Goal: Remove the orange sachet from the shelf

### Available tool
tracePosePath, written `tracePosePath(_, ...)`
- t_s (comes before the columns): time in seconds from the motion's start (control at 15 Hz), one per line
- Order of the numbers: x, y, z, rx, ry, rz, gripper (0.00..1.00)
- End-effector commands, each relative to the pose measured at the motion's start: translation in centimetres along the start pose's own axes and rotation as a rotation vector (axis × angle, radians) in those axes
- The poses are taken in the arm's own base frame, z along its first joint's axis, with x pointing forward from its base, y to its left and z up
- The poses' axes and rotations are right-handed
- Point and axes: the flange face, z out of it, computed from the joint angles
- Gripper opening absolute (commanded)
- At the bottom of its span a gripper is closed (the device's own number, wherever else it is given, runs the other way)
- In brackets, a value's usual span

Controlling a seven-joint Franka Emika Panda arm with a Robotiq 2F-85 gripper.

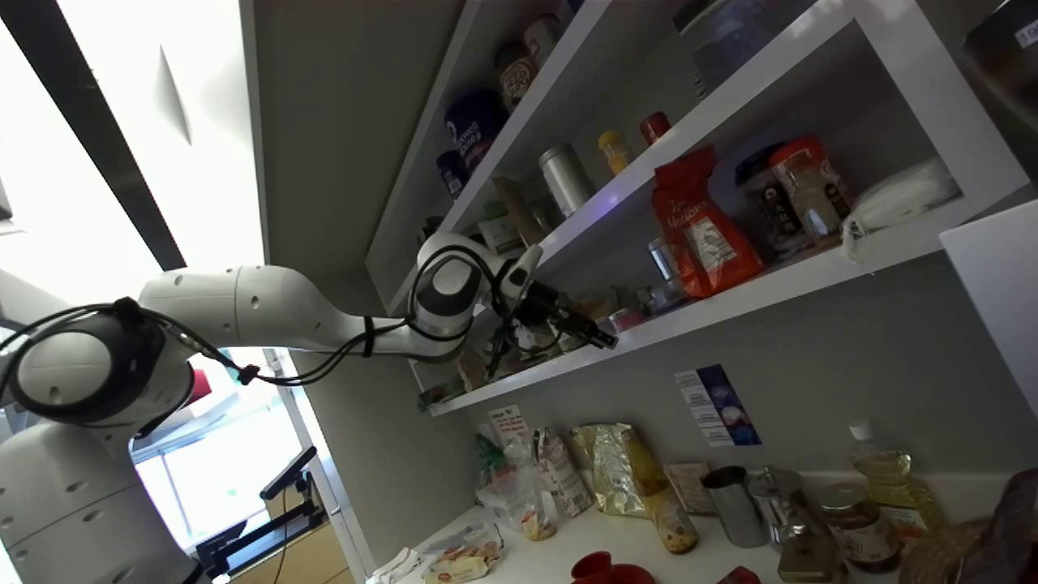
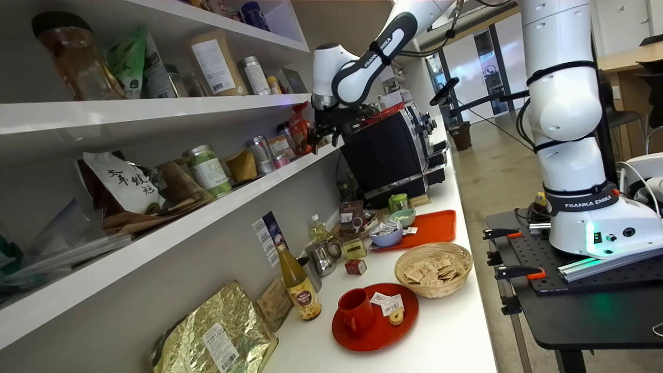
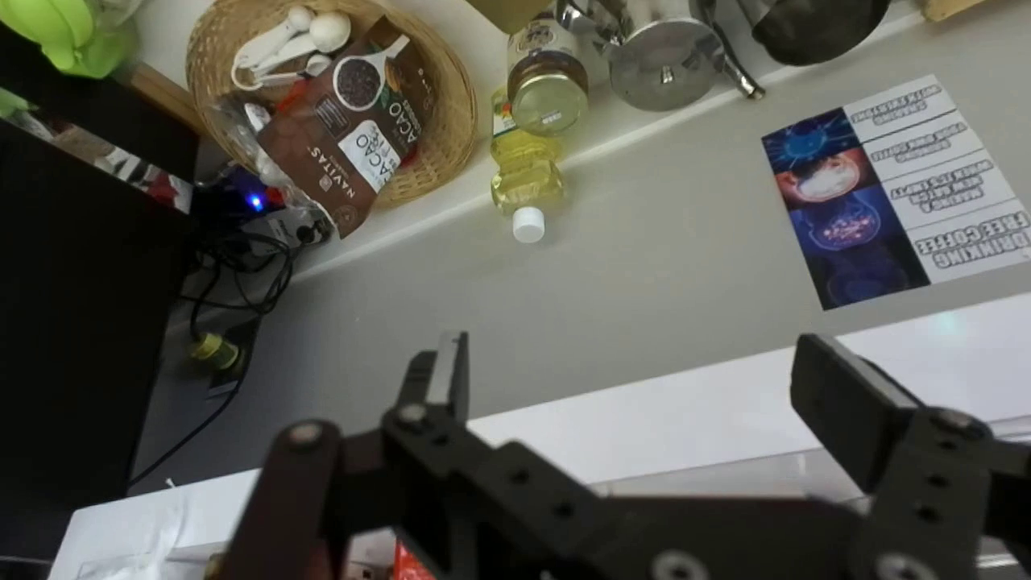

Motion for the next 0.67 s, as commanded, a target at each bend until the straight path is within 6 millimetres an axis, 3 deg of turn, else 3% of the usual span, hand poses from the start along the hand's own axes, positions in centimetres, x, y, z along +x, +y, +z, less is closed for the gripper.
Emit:
tracePosePath(0.0,5.6,-1.0,1.9,-0.042,0.053,0.033,1.00)
tracePosePath(0.33,11.6,-0.2,2.0,-0.059,0.054,0.068,1.00)
tracePosePath(0.6,13.7,1.8,0.4,-0.119,0.032,0.109,1.00)
